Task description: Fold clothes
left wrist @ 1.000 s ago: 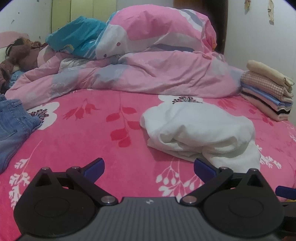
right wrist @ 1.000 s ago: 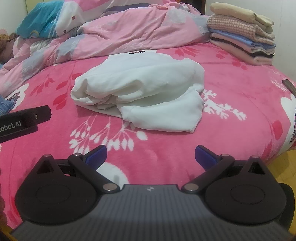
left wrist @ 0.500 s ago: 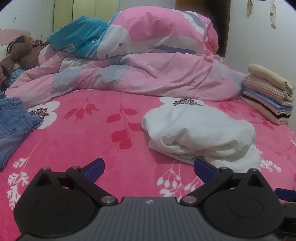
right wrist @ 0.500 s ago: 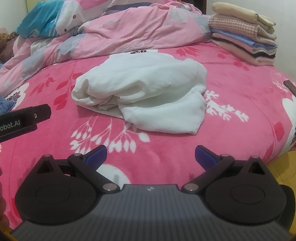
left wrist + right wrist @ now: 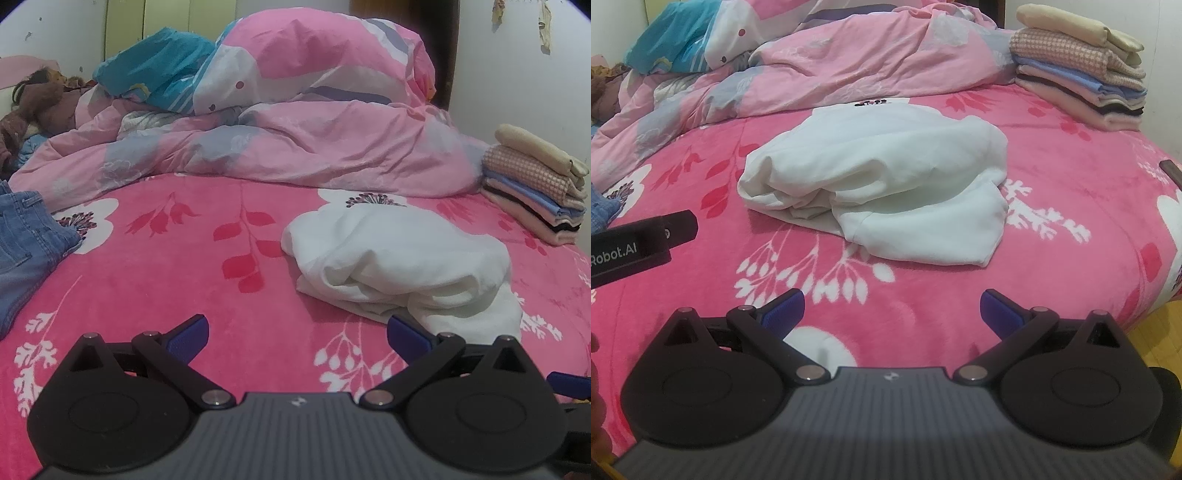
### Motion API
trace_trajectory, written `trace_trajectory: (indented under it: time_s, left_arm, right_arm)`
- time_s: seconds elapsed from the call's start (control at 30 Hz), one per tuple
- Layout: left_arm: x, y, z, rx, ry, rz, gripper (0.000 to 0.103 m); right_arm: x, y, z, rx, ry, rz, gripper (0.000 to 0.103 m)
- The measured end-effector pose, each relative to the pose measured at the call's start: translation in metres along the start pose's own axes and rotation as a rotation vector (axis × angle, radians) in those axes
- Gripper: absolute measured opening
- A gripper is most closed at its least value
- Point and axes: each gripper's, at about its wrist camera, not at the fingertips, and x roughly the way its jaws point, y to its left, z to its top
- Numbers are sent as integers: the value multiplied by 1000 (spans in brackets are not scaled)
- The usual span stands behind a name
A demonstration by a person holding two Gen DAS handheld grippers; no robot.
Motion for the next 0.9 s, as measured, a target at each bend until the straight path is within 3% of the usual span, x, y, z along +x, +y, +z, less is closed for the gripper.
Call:
trace_trajectory:
  time_s: [0.9]
  left_arm:
    - [11, -14, 13, 4, 21, -3, 103]
  right_arm:
    - [8, -6, 8, 3, 7, 32, 102]
